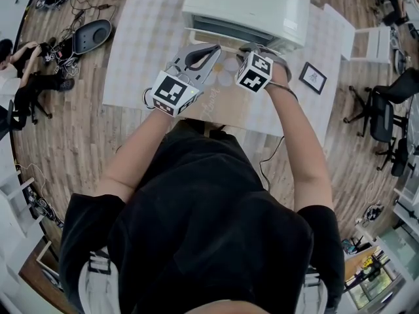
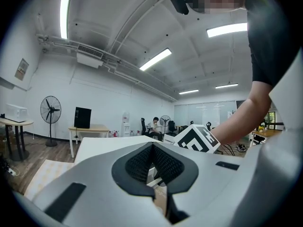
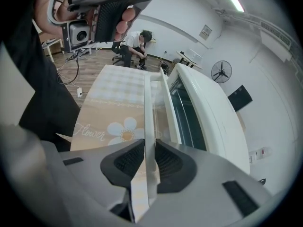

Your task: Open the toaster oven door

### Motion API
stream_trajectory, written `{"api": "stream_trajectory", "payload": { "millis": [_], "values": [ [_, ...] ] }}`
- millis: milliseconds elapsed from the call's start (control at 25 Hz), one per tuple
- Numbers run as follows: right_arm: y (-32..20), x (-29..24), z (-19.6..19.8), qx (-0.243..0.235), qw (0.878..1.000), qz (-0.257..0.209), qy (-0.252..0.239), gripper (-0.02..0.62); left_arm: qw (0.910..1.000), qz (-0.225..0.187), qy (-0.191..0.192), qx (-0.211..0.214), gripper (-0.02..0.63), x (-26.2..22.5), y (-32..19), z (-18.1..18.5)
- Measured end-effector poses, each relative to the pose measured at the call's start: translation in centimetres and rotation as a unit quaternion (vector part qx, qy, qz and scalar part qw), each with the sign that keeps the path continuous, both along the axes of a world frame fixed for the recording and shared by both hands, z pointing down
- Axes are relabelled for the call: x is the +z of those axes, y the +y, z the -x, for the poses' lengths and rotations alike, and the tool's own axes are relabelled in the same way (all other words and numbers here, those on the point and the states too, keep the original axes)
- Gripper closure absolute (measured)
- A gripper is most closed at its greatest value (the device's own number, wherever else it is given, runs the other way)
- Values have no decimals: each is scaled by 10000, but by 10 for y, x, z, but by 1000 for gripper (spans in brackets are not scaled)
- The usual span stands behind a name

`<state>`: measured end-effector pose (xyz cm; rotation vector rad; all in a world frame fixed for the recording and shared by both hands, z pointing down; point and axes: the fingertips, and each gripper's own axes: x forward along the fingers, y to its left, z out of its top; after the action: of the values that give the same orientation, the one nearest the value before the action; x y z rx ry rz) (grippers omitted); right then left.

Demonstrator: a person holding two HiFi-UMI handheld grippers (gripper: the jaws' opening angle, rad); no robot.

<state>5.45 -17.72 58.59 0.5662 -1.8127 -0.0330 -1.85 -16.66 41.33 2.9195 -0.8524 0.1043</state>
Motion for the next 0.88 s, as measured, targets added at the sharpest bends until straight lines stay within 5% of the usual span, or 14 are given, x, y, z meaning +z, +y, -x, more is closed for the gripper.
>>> {"api": "stream_trajectory", "payload": {
  "millis": [880],
  "values": [
    [48, 27, 13, -221, 9997, 121, -5, 509, 9999, 48, -49, -143, 594, 6, 22, 3]
  ]
}}
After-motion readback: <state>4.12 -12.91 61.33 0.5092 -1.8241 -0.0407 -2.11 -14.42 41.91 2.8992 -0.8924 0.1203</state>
